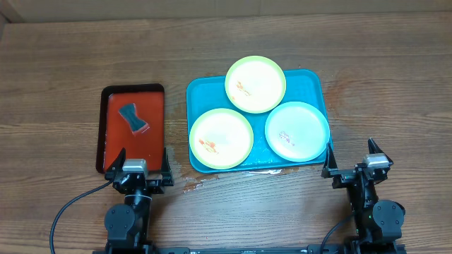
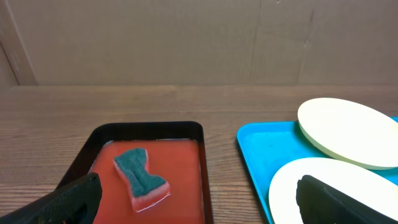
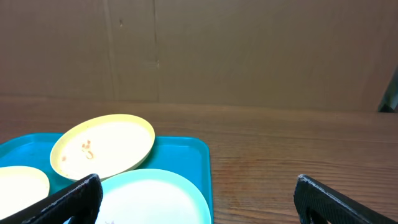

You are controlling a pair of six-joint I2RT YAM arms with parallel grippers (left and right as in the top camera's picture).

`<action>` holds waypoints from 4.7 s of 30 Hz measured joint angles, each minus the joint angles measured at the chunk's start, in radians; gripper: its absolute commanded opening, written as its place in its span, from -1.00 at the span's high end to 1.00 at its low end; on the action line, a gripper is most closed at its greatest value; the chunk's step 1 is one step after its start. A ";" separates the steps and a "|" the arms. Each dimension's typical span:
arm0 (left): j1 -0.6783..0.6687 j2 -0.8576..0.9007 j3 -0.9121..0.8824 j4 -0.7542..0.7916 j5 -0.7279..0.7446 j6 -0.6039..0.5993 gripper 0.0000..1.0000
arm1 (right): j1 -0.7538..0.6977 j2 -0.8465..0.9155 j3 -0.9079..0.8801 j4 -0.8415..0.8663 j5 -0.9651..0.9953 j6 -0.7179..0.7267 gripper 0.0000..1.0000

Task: Clean dirty plates on tray and stack at the side

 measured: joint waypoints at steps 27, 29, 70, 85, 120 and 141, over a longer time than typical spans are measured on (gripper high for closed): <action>0.000 0.000 0.000 0.001 0.000 0.000 -0.99 | 0.000 0.000 0.000 0.000 0.000 0.000 -1.00; 0.000 0.000 -0.003 0.023 0.018 -0.012 -0.99 | 0.000 0.000 0.000 0.000 0.000 0.000 -1.00; 0.174 1.431 1.169 -0.618 -0.055 -0.340 -0.99 | 0.000 0.000 0.000 0.000 0.000 0.000 -1.00; 0.203 1.770 1.170 -0.462 -0.100 -0.520 -0.95 | 0.000 0.000 0.000 0.001 0.000 0.000 -1.00; 0.195 1.944 1.247 -0.517 -0.072 -0.547 -0.99 | 0.000 0.000 0.000 0.000 0.000 0.000 -1.00; 0.195 1.944 1.318 -0.684 0.040 -0.499 -0.96 | 0.000 0.000 0.000 0.000 0.000 0.000 -1.00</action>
